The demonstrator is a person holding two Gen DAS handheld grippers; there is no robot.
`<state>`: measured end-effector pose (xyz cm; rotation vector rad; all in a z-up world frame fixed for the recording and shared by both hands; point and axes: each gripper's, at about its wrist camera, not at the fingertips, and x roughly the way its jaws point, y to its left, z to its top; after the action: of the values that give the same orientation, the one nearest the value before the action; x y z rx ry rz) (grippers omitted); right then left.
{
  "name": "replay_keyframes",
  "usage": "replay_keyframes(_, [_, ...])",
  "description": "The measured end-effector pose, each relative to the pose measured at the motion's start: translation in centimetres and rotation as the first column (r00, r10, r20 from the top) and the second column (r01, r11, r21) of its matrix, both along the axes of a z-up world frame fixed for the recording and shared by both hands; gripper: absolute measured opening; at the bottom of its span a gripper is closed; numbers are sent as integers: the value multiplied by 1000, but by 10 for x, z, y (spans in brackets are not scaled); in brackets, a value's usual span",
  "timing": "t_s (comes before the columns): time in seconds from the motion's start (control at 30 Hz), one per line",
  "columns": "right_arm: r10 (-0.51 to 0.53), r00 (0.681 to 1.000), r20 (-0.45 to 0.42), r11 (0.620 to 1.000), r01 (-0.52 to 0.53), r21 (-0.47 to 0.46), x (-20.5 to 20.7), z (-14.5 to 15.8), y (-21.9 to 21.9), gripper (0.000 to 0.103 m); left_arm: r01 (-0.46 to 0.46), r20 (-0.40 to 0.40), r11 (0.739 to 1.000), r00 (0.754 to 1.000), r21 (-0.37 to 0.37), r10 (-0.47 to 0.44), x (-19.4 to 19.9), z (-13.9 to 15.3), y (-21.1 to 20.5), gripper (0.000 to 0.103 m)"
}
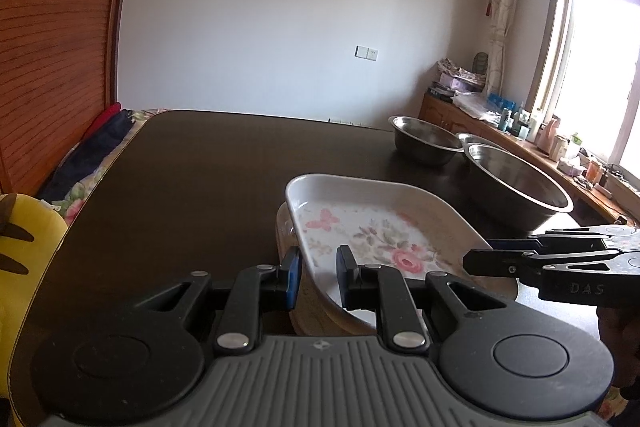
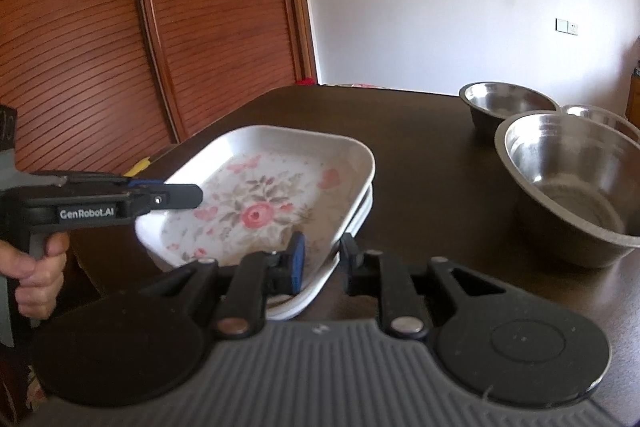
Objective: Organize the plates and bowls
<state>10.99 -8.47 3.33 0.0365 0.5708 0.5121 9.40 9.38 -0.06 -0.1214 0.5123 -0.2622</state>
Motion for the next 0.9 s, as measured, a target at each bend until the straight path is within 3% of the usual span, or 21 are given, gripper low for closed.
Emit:
replay_keyframes(0.13, [-5,1000,11,1000,5,16,-2,0,0,24,-27,16,999,1000,22,27,-6,0,-1,50])
replay_keyframes(0.3, [-13,997,71,1000,13,12,-11,3,-2,26,-27,42,1000,999,-1,27,-12,7,1,58])
replay_keyframes(0.4, [-19,995,98,999,16,30,-17,5,-8,27,-23,93,999,995,31,21,-22,14,-8,72])
replay_keyframes(0.63, [-98,979,176,994,89,57,-31,10,-34,29,57,175,996,982,67,-68,-31,27,-49,93])
replay_keyframes(0.9, [-201,942,270,980,192,58,-50,23,-77,37,144,198,988,969,50,-151,-27,30,-100,99])
